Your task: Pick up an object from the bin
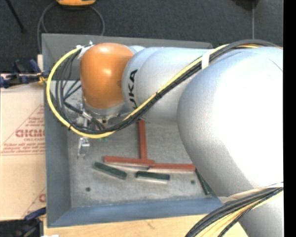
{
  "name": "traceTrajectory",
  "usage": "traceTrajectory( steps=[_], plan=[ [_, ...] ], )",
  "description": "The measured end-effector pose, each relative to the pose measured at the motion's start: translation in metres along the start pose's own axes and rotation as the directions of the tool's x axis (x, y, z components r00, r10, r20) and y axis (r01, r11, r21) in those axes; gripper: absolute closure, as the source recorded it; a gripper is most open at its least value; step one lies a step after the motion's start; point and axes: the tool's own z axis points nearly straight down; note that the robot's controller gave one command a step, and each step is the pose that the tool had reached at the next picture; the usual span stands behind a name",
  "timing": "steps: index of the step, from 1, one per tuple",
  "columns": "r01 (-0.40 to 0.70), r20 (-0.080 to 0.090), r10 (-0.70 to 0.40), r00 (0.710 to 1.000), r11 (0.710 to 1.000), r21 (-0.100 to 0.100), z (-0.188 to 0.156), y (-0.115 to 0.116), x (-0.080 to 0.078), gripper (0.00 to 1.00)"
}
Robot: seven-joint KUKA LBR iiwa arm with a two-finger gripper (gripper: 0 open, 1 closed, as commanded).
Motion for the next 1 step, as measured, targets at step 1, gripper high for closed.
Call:
traceTrajectory(
  steps=[1],
  plan=[
    [-0.004, 0.008, 0.004, 1.0, 1.0, -0.002, -0.005, -0.0006, -0.0023, 0.0]
  ],
)
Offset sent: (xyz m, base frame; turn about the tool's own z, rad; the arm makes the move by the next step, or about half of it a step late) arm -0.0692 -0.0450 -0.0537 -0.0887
